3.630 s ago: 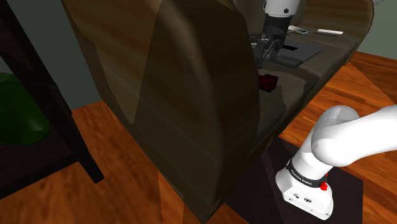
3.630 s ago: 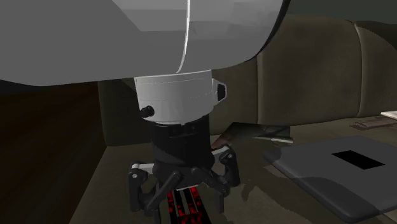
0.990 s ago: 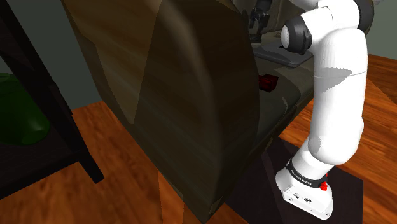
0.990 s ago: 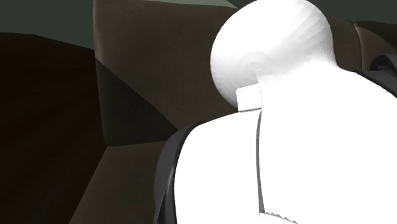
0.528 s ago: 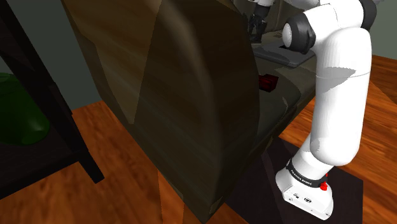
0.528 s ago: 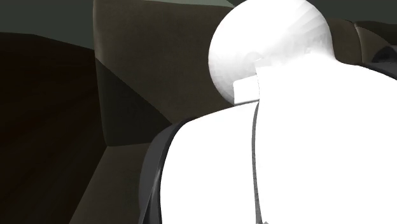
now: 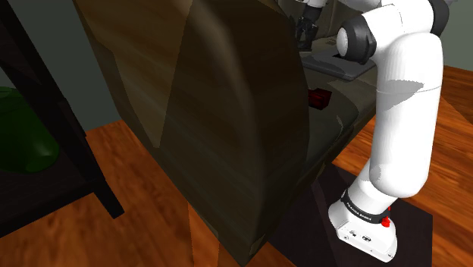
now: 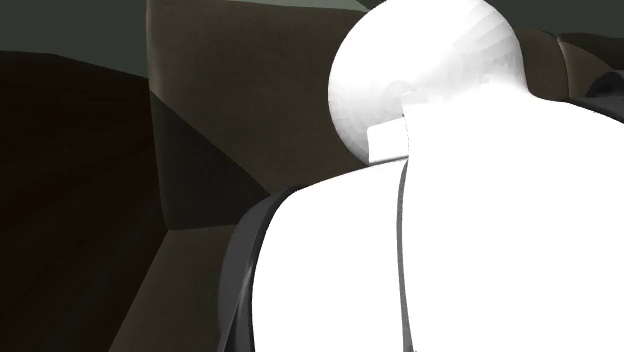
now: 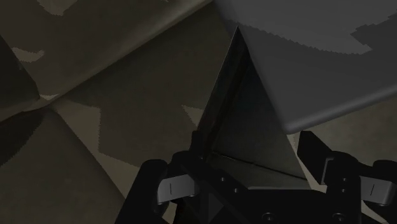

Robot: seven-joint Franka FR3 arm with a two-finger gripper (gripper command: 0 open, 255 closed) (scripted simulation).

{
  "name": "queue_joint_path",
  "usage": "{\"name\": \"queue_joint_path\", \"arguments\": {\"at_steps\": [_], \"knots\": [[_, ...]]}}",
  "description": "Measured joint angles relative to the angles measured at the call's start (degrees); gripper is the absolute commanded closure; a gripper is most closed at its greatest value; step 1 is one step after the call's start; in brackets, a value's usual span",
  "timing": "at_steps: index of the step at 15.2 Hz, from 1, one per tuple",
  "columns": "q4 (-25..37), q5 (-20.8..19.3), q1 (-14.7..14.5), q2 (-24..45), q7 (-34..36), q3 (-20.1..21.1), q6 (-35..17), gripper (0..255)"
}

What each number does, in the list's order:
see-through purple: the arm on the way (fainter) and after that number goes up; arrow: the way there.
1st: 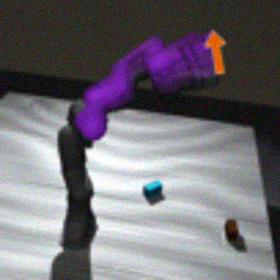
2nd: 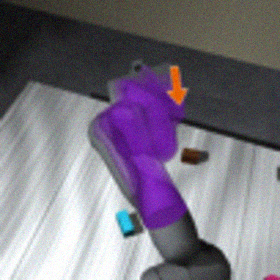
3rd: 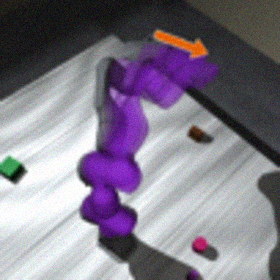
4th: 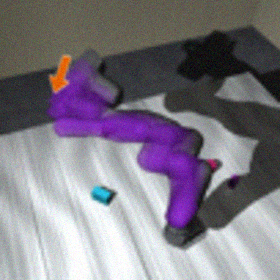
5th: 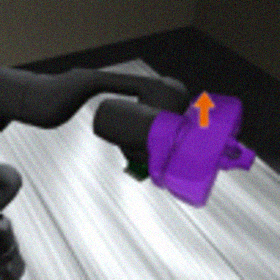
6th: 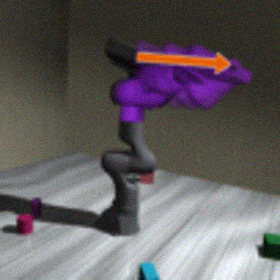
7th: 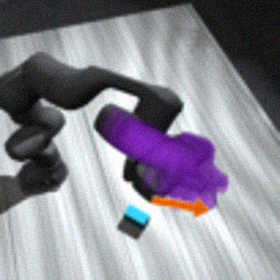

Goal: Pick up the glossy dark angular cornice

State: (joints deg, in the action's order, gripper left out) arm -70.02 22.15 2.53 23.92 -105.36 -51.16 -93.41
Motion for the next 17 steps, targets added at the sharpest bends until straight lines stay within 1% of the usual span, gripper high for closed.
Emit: {"name": "queue_joint_path", "arguments": {"at_steps": [2, 8, 13, 16, 17], "knots": [[0.7, 0.2, 0.3, 0.3, 0.0, 0.1, 0.5, 255], [8.5, 1.9, 3.8, 2.5, 0.3, 0.8, 6.2, 255], [18.0, 4.4, 8.4, 5.5, 1.1, 1.9, 12.3, 255], [27.9, 7.4, 14.2, 9.2, 1.9, 3.6, 17.6, 255], [30.0, 7.9, 15.3, 10.0, 2.2, 4.0, 18.8, 255]]}}
